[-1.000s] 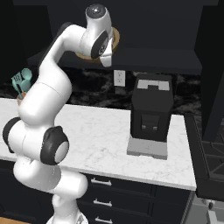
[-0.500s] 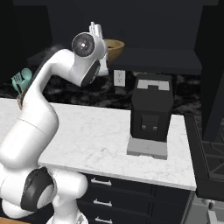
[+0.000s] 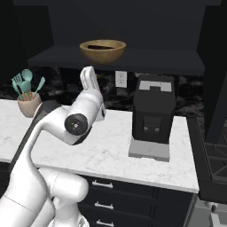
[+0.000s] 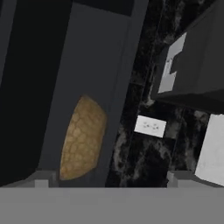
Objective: Pick up the bowls on the counter and stack them on top of one another in the open cabinet. Place the smaller bowl on top of the larger bowl.
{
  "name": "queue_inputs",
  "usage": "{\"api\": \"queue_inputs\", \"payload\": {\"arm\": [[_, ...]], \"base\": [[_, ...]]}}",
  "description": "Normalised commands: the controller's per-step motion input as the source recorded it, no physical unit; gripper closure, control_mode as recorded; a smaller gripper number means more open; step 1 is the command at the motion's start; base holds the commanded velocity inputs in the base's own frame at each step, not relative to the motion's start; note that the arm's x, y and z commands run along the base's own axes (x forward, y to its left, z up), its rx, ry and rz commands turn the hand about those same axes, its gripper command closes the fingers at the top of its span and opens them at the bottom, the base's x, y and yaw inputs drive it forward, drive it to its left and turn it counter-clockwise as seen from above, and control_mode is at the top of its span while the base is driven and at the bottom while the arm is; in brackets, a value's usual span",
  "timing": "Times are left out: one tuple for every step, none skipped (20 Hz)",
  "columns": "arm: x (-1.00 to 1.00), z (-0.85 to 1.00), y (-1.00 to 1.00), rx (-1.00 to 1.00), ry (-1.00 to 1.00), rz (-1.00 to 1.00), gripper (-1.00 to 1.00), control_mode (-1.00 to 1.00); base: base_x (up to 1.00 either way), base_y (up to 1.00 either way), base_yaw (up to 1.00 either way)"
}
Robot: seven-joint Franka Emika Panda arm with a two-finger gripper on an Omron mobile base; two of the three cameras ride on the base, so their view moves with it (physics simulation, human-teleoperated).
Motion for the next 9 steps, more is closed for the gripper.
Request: {"api": "queue_inputs", "payload": {"arm": [[-1.00, -1.00, 0.00, -0.09, -0.01, 0.00, -1.00, -1.00], [-1.00, -1.00, -0.02, 0.00, -0.03, 0.00, -1.00, -1.00], [-1.00, -1.00, -0.22, 0.00, -0.09, 0.00, -1.00, -1.00], [-1.00, -1.00, -0.30, 0.00, -0.18, 0.00, -1.00, -1.00], [-1.00, -1.00, -0.44, 0.05, -0.23, 0.00, -1.00, -1.00], [-1.00, -0.69, -0.34, 0.11, -0.33, -0.06, -1.00, -1.00], [-1.00, -0.11, -0.09, 0.07, -0.32, -0.20, -1.00, -1.00], [-0.01, 0.00, -0.13, 0.00, 0.00, 0.00, -1.00, -1.00], [0.00, 0.00, 0.00, 0.00, 0.00, 0.00, -1.00, -1.00]], "base": [[0.00, 0.00, 0.00], [0.00, 0.00, 0.00], [0.00, 0.00, 0.00], [0.00, 0.00, 0.00], [0.00, 0.00, 0.00], [0.00, 0.00, 0.00], [0.00, 0.00, 0.00], [0.00, 0.00, 0.00], [0.00, 0.00, 0.00]]}}
